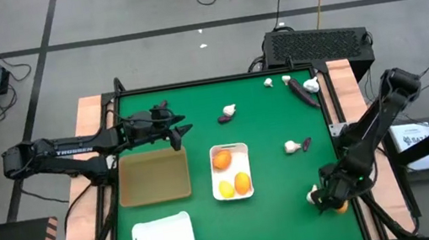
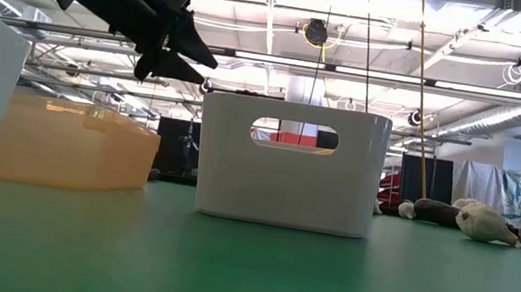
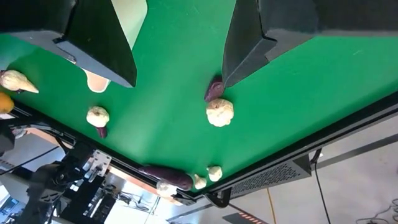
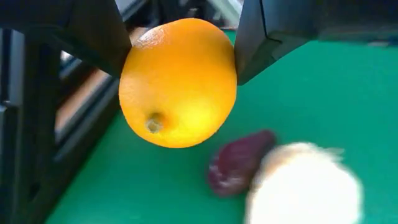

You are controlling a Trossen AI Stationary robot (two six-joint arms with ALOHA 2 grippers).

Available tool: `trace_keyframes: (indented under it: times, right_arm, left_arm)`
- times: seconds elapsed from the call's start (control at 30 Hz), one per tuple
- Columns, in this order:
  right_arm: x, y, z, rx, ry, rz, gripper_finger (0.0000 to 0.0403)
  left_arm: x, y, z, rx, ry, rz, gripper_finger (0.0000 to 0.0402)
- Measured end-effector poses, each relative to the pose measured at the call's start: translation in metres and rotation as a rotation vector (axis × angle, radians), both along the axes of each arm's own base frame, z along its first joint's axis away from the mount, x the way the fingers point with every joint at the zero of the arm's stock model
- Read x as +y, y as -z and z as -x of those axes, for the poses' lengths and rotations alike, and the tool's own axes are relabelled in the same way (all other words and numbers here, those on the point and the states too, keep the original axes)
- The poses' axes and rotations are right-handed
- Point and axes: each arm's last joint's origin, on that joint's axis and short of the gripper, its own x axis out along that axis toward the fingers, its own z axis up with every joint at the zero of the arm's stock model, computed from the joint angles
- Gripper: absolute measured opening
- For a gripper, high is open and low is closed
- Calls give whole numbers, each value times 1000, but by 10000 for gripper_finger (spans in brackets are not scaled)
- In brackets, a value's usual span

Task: Sort produce into baskets
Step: Put the yellow lemon into the top white bin

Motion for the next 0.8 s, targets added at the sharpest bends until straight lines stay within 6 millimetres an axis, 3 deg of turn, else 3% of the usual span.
trace_keyframes:
  times: [0.23,0.4,0.57,0.8]
  right_arm:
    - [-17,-26,2,-256,141,32,235]
    - [-36,-37,-12,-579,280,220,235]
    - [-55,-41,-39,-847,319,489,235]
    - [-85,-38,-104,-1028,157,694,235]
  left_arm:
    - [-1,0,0,-18,25,57,246]
    - [-2,0,0,-19,31,64,246]
    - [-3,0,-1,-37,58,135,246]
    - [-6,0,-1,-41,128,181,246]
